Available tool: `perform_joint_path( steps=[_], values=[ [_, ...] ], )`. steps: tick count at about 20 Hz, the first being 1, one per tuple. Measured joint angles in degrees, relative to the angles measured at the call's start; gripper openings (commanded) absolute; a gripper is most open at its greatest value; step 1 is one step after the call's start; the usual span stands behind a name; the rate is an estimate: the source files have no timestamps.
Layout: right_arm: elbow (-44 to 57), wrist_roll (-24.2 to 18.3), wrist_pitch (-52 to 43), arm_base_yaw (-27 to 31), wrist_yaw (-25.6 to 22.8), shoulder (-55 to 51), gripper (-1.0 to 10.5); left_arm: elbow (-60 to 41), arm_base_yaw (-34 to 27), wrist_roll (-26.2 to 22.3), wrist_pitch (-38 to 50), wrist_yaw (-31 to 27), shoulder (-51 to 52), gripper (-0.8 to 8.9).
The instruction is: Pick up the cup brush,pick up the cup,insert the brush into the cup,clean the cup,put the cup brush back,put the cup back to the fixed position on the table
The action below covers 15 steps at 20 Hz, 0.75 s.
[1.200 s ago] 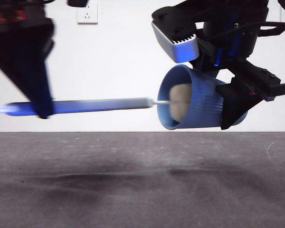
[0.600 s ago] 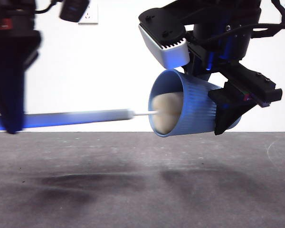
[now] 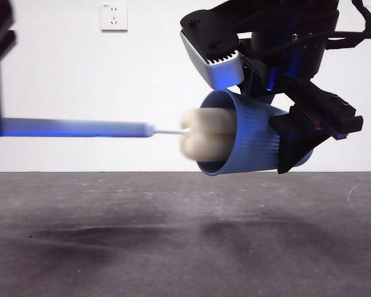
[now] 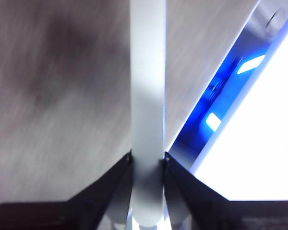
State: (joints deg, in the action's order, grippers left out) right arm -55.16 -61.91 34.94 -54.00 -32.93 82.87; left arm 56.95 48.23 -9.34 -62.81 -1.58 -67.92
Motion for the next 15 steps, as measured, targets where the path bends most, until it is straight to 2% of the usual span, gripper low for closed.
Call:
perform_joint_path(
  steps=[4,9,12,15],
  values=[
    [0.0,0.0,-0.1,-0.1,0.7,0.0,-0.1,0.0,0.0,0.0,6.1,2.8,-2.7,-0.09],
    [0.0,0.2,0.1,-0.7,1.1,0.0,-0.1,0.0,0.5,0.5,10.7,3.5,-7.8,-0.09],
    [0.0,0.2,0.1,-0.7,1.1,0.0,-0.1,0.0,0.7,1.0,9.2,3.4,-7.7,-0.09],
    [0.0,1.4,0.1,-0.7,1.2,0.0,-0.1,0.0,0.7,1.0,2.8,-0.9,-7.6,-0.09]
  ],
)
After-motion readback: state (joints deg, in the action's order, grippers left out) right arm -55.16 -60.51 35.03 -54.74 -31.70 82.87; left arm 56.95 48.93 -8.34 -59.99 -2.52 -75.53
